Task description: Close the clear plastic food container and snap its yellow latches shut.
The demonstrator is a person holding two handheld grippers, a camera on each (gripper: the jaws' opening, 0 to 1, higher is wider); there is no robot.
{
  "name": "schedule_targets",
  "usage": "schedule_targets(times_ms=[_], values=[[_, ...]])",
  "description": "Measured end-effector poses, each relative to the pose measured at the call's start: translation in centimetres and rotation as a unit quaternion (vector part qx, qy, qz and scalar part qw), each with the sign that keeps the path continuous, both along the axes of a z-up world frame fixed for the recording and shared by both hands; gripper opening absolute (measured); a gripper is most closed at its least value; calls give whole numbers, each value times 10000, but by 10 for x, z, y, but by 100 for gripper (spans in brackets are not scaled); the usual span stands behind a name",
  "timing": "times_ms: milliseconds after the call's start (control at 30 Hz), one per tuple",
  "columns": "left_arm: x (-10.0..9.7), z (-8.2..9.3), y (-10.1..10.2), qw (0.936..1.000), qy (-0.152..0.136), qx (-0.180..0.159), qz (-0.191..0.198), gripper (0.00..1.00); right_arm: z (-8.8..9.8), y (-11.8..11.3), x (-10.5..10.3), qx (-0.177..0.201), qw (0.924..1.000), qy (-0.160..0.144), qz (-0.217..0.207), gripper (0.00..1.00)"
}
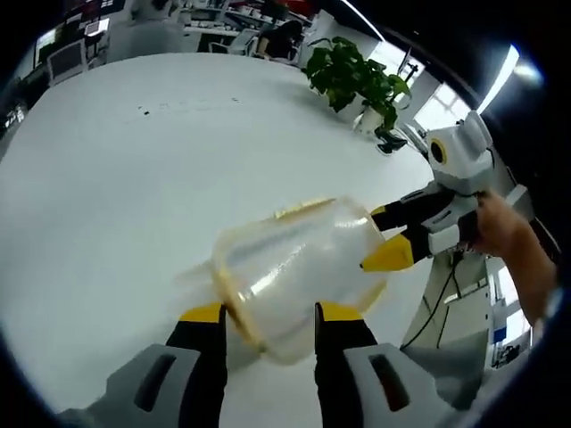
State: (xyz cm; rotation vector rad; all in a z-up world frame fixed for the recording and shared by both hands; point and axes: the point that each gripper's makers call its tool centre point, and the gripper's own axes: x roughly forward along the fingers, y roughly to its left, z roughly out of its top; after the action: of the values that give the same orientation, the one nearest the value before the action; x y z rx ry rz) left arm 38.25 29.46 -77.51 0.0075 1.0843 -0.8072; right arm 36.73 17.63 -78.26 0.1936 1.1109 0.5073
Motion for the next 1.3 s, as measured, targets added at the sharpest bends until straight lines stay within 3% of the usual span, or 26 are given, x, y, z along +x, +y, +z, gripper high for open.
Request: schedule_targets(times_ms=[33,67,100,633,800,1033,1167,1300], values=[[1,7,-15,9990,56,-434,-3,32,0,2,2,37,10000,-77,40,47],[4,10,-7,9999,-115,-22,-81,32,-7,-1,1,-1,10000,-21,75,47],[4,7,-7,9999,-62,3,-95,32,-8,-2,-2,-57,9999,22,115,47],[3,0,1,9997,-85,-241,62,37,-3,-1,-5,92,9999,-23,-136,51],[4,1,2,9991,-113,-397,54,38,2,0,-1,-161,9996,-241,3,55],[5,5,4,9988,-319,-318,-184,39,7,-7,1,-448,9970,-463,435,53],[9,12,5,9984,-310,-453,-137,39,11,-7,1,-512,9949,-566,654,53],[8,15,3,9974,-435,-427,-394,40,13,-12,2,-1013,9848,-778,1179,53]])
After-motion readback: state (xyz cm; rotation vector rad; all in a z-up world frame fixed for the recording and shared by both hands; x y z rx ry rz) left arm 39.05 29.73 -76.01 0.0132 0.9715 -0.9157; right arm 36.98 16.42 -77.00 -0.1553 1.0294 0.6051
